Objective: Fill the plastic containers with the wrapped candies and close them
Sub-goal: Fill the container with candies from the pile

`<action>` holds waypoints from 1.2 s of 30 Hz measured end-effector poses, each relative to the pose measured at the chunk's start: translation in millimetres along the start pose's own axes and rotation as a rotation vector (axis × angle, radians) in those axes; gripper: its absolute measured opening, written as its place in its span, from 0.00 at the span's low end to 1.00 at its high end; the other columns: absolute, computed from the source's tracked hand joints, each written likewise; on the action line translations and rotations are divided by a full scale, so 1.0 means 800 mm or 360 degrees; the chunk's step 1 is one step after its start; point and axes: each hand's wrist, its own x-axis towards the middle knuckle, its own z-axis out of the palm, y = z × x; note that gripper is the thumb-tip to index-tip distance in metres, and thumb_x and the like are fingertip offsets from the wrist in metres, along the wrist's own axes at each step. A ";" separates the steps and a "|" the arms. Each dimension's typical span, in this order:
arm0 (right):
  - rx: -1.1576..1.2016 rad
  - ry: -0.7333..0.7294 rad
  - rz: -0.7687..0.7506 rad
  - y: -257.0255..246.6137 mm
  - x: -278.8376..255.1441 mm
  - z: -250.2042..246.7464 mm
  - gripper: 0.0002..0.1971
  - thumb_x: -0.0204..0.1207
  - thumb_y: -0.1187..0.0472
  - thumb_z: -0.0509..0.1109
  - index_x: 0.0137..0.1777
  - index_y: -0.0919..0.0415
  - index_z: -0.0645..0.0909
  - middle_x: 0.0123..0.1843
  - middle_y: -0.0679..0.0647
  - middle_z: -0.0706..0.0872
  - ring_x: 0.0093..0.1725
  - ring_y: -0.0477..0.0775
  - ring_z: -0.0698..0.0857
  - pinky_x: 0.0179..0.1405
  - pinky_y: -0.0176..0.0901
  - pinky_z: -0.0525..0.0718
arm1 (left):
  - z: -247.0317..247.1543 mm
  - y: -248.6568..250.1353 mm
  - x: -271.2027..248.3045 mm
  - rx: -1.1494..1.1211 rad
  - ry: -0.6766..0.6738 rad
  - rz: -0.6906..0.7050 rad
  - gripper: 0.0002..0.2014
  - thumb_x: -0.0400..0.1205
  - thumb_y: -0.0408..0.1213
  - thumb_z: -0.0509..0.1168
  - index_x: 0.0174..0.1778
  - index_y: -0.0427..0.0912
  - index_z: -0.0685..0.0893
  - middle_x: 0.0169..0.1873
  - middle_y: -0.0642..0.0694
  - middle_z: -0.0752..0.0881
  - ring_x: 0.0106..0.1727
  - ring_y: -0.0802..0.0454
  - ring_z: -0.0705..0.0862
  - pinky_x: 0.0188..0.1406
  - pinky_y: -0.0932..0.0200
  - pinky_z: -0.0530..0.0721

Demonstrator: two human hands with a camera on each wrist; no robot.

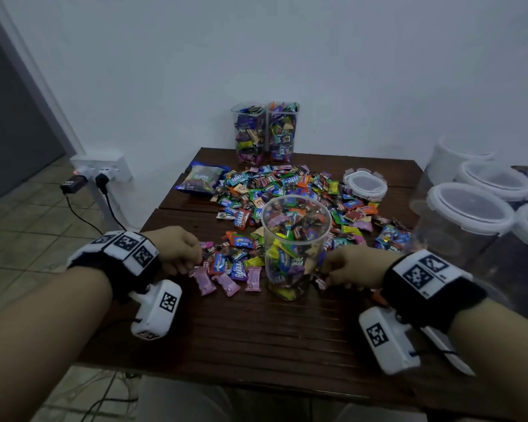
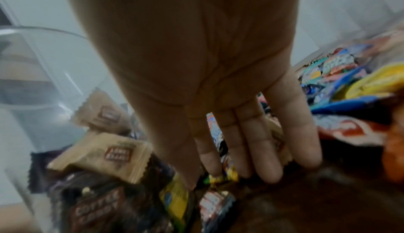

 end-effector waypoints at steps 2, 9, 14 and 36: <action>-0.0182 0.0106 -0.0008 0.005 -0.007 -0.008 0.05 0.80 0.58 0.65 0.53 0.55 0.79 0.45 0.50 0.80 0.45 0.50 0.78 0.37 0.38 0.75 | -0.002 0.006 0.004 -0.0006 0.0104 0.0086 0.08 0.81 0.29 0.64 0.37 0.40 0.84 0.30 0.46 0.84 0.29 0.54 0.82 0.26 0.64 0.78; -0.0472 -0.0022 0.0223 0.039 -0.051 -0.015 0.13 0.78 0.63 0.61 0.31 0.53 0.74 0.30 0.48 0.83 0.28 0.44 0.81 0.36 0.38 0.81 | -0.002 0.012 0.001 0.0251 -0.0143 0.0041 0.05 0.79 0.34 0.68 0.38 0.40 0.86 0.31 0.47 0.84 0.29 0.52 0.81 0.27 0.62 0.76; -0.0534 -0.0286 0.0378 0.046 -0.044 -0.002 0.13 0.78 0.62 0.64 0.31 0.52 0.77 0.31 0.49 0.83 0.35 0.52 0.83 0.39 0.38 0.81 | 0.026 0.032 0.004 0.0422 -0.0274 0.0119 0.07 0.78 0.38 0.70 0.36 0.44 0.80 0.33 0.49 0.82 0.32 0.57 0.79 0.28 0.65 0.77; -0.0093 -0.0187 0.0262 0.010 -0.002 -0.009 0.11 0.81 0.65 0.61 0.35 0.58 0.76 0.31 0.53 0.82 0.28 0.49 0.80 0.24 0.33 0.78 | -0.002 0.014 0.019 0.0492 0.0020 -0.0030 0.11 0.81 0.39 0.67 0.32 0.45 0.83 0.30 0.47 0.81 0.27 0.53 0.79 0.20 0.67 0.74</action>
